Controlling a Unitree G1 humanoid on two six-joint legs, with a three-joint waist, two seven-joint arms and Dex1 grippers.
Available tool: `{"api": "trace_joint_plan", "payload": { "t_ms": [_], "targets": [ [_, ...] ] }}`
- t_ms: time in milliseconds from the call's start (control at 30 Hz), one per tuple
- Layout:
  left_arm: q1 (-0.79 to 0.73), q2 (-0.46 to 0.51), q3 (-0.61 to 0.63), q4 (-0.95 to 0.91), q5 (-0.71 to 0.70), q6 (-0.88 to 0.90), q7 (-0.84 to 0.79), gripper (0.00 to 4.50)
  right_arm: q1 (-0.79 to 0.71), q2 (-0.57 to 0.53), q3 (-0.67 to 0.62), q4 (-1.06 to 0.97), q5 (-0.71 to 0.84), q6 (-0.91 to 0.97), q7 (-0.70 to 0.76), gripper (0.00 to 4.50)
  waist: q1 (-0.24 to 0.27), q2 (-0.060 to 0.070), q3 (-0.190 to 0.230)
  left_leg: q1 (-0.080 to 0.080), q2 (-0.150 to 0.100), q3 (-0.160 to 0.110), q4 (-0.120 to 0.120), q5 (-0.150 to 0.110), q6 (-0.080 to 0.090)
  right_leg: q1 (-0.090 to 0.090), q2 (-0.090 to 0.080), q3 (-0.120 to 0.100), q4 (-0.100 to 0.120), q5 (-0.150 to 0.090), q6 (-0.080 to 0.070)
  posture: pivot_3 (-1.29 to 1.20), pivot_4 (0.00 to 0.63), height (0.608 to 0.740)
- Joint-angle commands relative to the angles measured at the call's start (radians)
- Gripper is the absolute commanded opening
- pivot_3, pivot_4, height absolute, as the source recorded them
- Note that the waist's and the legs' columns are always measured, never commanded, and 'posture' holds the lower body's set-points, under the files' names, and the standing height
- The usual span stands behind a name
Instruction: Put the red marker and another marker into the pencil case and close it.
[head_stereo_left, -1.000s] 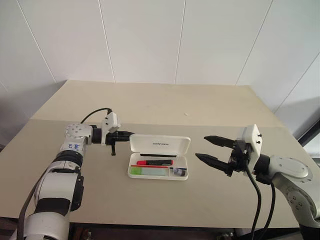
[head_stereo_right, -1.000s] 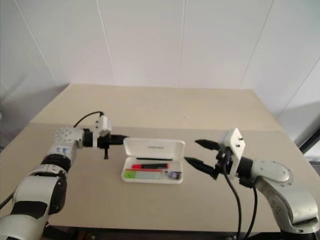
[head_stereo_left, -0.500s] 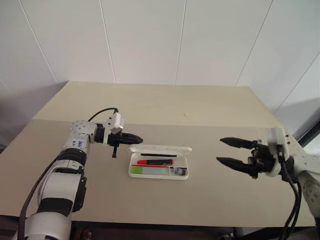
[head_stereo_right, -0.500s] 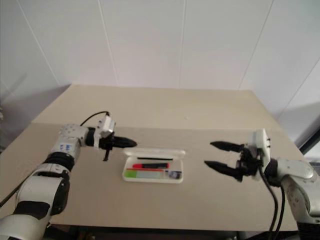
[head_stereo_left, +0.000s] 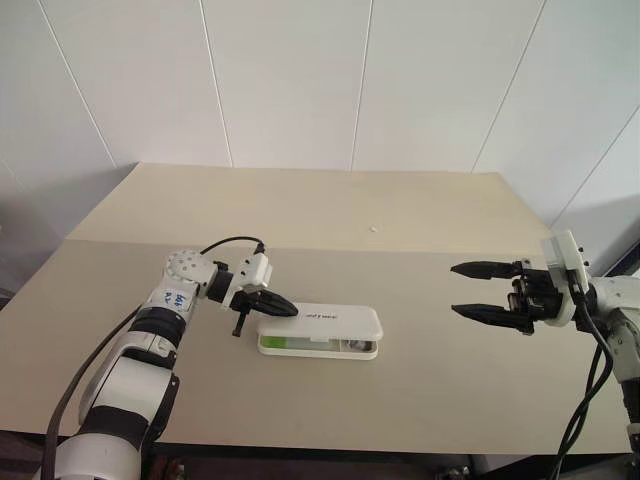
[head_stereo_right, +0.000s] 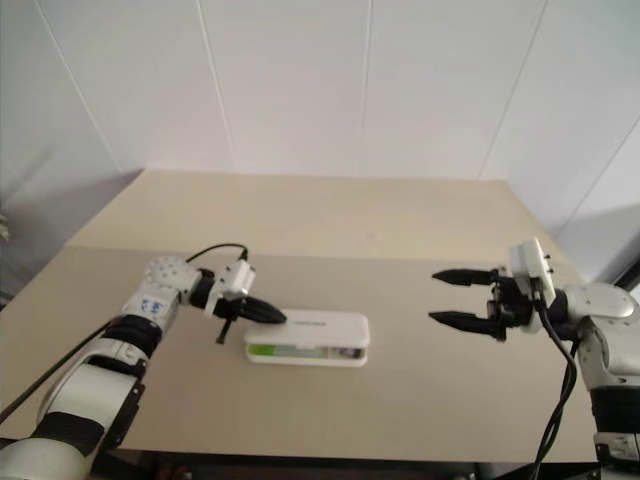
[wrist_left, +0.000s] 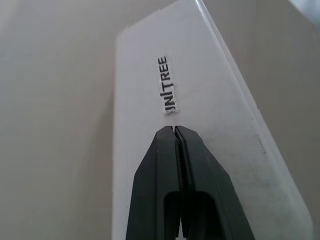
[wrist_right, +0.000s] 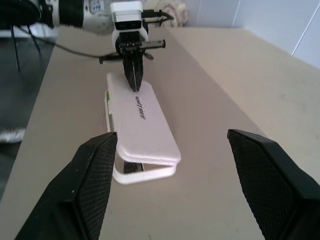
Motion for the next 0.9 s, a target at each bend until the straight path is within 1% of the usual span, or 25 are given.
{"api": "trace_joint_plan", "payload": {
  "t_ms": [33,100,233,333,467,600,667,900],
  "targets": [
    [-0.008,0.024,-0.041,0.014,0.081,-0.076,-0.087,0.03,-0.033,-0.019,0.005,0.030,-0.010,-0.033,0.070,4.50,0.000,0.000,0.000,0.000,0.000,0.000,0.000,0.000,0.000,0.000,0.000,0.000,0.000,0.000,0.000,0.00,0.150,0.740],
    [-0.009,0.029,-0.066,0.031,0.125,-0.130,-0.078,0.03,-0.042,-0.018,0.014,0.044,-0.015,-0.043,0.072,4.50,0.000,0.000,0.000,0.000,0.000,0.000,0.000,0.000,0.000,0.000,0.000,0.000,0.000,0.000,0.000,0.00,0.150,0.740],
    [-0.019,0.021,-0.087,0.057,0.165,-0.194,-0.063,0.03,-0.049,-0.017,0.027,0.054,-0.014,-0.052,0.072,4.50,-0.002,0.000,0.000,0.005,0.000,0.001,0.000,0.000,0.000,0.004,0.000,0.001,0.000,0.000,0.000,0.00,0.150,0.740],
    [-0.025,0.008,-0.081,0.068,0.171,-0.206,-0.052,0.03,-0.052,-0.015,0.033,0.055,-0.015,-0.057,0.073,4.50,-0.006,0.000,0.000,0.009,0.000,0.002,-0.001,0.000,0.000,0.008,0.000,0.002,0.000,0.000,-0.001,0.00,0.150,0.740],
    [-0.026,0.001,-0.064,0.072,0.159,-0.211,-0.037,0.03,-0.050,-0.017,0.034,0.053,-0.011,-0.061,0.073,4.50,-0.007,0.001,0.000,0.009,0.000,0.002,-0.001,0.000,0.000,0.008,0.000,0.002,0.000,0.000,-0.001,0.00,0.150,0.740],
    [-0.016,-0.013,-0.007,0.062,0.101,-0.194,-0.045,0.03,-0.050,-0.015,0.034,0.049,-0.011,-0.065,0.068,4.50,-0.006,0.001,0.000,0.009,0.000,0.002,-0.001,0.000,0.000,0.008,0.000,0.002,0.000,0.000,-0.001,0.00,0.150,0.740],
    [-0.005,-0.024,0.040,0.044,0.048,-0.178,-0.055,0.03,-0.050,-0.012,0.033,0.044,-0.009,-0.063,0.064,4.50,-0.006,0.001,0.000,0.009,0.000,0.002,-0.001,0.000,0.000,0.008,0.000,0.002,0.000,0.000,-0.001,0.00,0.150,0.740],
    [0.046,-0.020,0.175,-0.063,-0.105,-0.037,-0.072,0.03,-0.041,-0.007,0.029,0.029,-0.006,-0.058,0.045,4.50,-0.007,0.001,0.000,0.007,0.000,0.002,-0.002,0.000,0.000,0.005,0.000,0.002,0.000,0.000,0.000,0.00,0.150,0.740]
  ]
}}
